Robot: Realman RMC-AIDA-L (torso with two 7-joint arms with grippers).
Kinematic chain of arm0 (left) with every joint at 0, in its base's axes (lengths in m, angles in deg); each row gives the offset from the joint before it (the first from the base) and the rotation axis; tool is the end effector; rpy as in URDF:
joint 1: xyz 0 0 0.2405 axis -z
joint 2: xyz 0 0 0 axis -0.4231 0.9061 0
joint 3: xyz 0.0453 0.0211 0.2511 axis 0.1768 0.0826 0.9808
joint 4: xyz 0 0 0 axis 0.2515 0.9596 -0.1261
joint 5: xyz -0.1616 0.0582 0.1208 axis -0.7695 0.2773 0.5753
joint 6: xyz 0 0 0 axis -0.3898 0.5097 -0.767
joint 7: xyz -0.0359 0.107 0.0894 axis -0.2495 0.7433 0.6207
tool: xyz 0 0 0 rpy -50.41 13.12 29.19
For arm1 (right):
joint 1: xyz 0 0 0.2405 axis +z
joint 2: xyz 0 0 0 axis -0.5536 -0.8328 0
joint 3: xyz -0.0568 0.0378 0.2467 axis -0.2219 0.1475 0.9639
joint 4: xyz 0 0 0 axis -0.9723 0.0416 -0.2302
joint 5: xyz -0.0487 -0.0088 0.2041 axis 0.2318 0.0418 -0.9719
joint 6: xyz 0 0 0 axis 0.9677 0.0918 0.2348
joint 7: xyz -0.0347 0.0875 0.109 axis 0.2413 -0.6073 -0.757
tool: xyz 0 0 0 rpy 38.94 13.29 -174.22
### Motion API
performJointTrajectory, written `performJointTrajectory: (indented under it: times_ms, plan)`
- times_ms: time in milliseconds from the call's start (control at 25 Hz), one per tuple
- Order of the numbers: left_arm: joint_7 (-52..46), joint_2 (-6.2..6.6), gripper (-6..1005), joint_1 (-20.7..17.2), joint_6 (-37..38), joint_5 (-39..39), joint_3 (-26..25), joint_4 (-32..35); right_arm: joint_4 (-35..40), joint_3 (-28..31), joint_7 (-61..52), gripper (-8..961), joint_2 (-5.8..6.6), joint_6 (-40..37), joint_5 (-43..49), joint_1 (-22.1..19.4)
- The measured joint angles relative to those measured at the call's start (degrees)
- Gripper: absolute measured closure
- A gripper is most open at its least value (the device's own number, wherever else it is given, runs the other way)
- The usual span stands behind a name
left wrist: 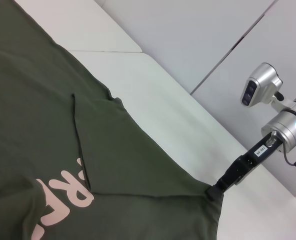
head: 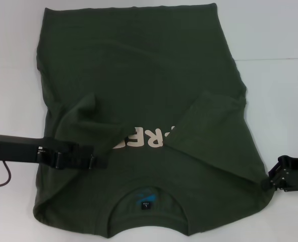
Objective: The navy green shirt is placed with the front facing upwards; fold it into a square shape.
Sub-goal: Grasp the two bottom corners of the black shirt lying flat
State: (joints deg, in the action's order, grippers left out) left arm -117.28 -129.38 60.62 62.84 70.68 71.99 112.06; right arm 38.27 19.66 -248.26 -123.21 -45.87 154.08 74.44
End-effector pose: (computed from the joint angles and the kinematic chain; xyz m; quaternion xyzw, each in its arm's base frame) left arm -0.2450 0.3310 0.0375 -0.9017 -0.3986 -0.1661 0.0197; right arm 0.3148 0.3481 0.0337 -0.6369 0.7670 -0.0145 0.0767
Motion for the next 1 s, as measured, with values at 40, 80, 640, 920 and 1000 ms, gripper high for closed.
performJointTrajectory:
  times_ms: [40,80,640,920,1000]
  plan:
    - [0.0,0.00,145,0.0,0.0,0.0,0.0,0.0,0.2,0.0,0.2,847,-0.02,0.0,-0.1,0.0]
    - [0.0,0.01,145,-0.1,0.0,0.0,-0.1,0.0,0.4,0.0,0.4,851,-0.04,-0.1,-0.2,-0.1]
    - [-16.8,3.37,144,-1.9,1.4,0.8,-8.7,1.4,1.2,0.4,10.7,888,-1.16,-1.8,-3.9,-1.6]
    - [-32.4,5.05,156,-3.2,8.9,8.0,-9.9,6.8,5.8,0.8,12.6,896,-2.71,-2.1,-4.9,-2.9]
    - [-35.5,5.08,161,-3.3,10.5,10.3,-10.1,8.1,6.1,0.8,13.1,896,-2.79,-2.1,-5.4,-3.0]
